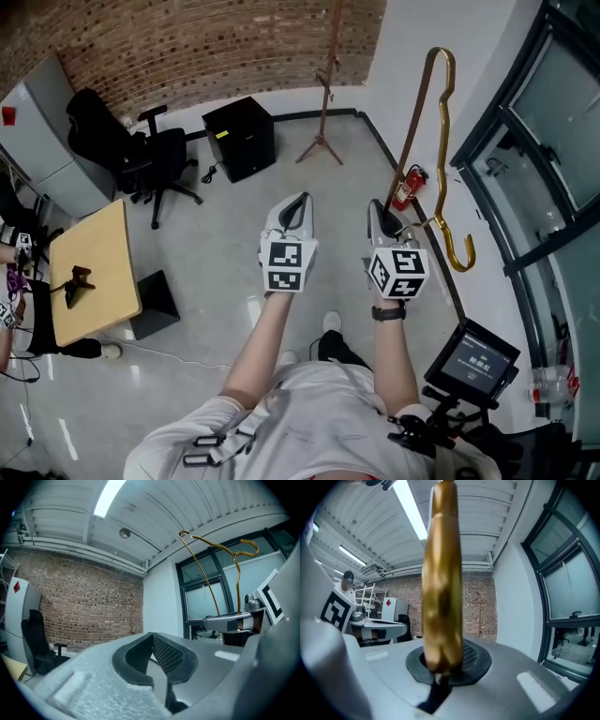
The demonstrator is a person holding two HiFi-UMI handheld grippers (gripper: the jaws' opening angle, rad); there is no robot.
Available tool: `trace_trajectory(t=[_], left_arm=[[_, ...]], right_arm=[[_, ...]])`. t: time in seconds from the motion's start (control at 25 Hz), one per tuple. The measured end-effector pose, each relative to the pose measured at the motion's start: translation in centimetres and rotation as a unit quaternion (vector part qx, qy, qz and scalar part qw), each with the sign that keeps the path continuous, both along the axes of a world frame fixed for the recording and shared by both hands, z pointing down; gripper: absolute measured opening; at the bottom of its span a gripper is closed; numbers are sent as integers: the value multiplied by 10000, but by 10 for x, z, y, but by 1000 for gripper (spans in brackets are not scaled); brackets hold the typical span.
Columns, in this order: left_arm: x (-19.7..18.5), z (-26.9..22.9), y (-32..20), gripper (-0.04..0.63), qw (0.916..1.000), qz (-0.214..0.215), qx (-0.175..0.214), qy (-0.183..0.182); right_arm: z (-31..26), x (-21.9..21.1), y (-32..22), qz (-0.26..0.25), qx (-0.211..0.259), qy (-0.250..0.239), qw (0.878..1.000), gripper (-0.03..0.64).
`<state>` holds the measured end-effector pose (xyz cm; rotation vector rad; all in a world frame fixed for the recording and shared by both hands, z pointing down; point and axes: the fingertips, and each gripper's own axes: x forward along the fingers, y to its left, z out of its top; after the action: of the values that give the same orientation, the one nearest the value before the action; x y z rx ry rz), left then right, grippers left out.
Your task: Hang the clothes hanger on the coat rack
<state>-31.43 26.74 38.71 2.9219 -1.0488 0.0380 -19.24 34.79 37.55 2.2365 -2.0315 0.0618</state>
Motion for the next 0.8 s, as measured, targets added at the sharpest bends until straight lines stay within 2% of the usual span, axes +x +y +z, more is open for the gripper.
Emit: trace_trajectory(t=[0.16, 0.28, 0.36, 0.44, 0.64, 0.8], left_arm=[[32, 7, -28, 0, 9998, -161, -87, -95], [53, -12, -55, 0, 9974, -623, 64, 343], [66, -34, -72, -1, 9916, -1070, 320, 652], [87, -48, -85, 0, 9873, -1308, 538, 728], [147, -38, -110, -2, 9900, -1196, 598, 455], [162, -8, -116, -2, 9933, -1114, 323, 18]], right_arm=[[8, 33, -31, -161, 23, -154, 9997, 3], [1, 70, -55, -279, 106, -239, 9993, 3], [-11, 99, -69, -336, 248, -233, 9989, 3], [-24, 128, -82, -350, 401, -200, 9984, 3], [-16, 187, -107, -336, 459, -194, 9982, 3], [13, 202, -112, -265, 208, -309, 9990, 3]])
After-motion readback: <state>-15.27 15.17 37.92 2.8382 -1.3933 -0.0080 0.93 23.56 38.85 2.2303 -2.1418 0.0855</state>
